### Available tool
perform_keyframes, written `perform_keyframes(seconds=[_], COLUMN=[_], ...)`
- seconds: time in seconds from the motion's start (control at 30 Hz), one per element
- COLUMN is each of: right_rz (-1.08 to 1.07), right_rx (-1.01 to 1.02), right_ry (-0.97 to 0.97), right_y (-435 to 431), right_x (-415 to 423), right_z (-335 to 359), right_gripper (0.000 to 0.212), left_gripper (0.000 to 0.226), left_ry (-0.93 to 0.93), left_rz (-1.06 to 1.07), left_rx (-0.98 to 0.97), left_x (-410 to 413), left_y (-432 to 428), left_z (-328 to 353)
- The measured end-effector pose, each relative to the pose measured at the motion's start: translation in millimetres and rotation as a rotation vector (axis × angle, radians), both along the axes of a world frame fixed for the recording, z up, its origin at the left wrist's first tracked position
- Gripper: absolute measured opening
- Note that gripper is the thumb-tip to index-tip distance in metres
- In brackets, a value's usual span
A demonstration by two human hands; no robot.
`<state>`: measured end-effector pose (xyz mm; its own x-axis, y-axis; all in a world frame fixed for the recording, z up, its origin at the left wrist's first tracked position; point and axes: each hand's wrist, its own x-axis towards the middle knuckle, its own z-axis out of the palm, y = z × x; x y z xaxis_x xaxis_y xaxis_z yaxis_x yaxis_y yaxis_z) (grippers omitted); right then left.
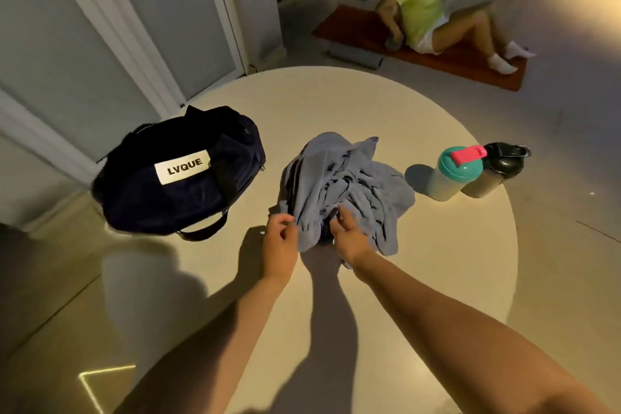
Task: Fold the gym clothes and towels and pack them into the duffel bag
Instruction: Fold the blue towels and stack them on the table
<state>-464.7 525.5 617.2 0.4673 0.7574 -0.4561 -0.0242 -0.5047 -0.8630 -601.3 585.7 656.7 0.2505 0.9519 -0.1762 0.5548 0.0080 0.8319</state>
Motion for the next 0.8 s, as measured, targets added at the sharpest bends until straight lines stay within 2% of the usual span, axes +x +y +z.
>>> perform_keyframes(seconds=[0.17, 0.3, 0.33, 0.43, 0.47, 0.53, 0.6, 0.7, 0.77, 0.8], right_rz=[0.050, 0.143, 0.158, 0.162, 0.194, 0.258, 0.316, 0.389, 0.388, 0.375], right_rx=[-0.017, -0.027, 0.002, 0.106, 0.117, 0.117, 0.124, 0.101, 0.034, -0.005], right_ry=[0.015, -0.167, -0.197, -0.307, -0.309, -0.198, -0.077, -0.247, -0.375, -0.411], right_y=[-30, -57, -62, -65, -62, -55, -47, -23, -4, 2], right_x=[-29, -42, -41, -26, -19, -6, 7, 32, 48, 52], right_z=[0, -14, -17, -41, -48, -60, -70, -82, -82, -77], right_gripper=[0.035, 0.016, 0.016, 0.039, 0.037, 0.031, 0.042, 0.059, 0.058, 0.059], left_gripper=[0.022, 0.036, 0.041, 0.056, 0.061, 0.064, 0.052, 0.036, 0.034, 0.034], left_ry=[0.168, 0.198, 0.210, 0.197, 0.153, 0.027, -0.024, -0.079, -0.120, -0.109], left_rz=[-0.088, -0.119, -0.105, -0.048, -0.029, 0.025, 0.109, 0.420, 0.595, 0.631], left_rx=[-0.112, -0.193, -0.165, -0.089, -0.097, -0.177, -0.227, -0.045, 0.061, 0.053], left_x=[-36, -47, -48, -37, -28, -5, 15, 16, -2, -11], left_y=[-63, -104, -108, -103, -98, -85, -78, -75, -75, -79], left_z=[-12, -20, -24, -38, -42, -51, -60, -69, -79, -86])
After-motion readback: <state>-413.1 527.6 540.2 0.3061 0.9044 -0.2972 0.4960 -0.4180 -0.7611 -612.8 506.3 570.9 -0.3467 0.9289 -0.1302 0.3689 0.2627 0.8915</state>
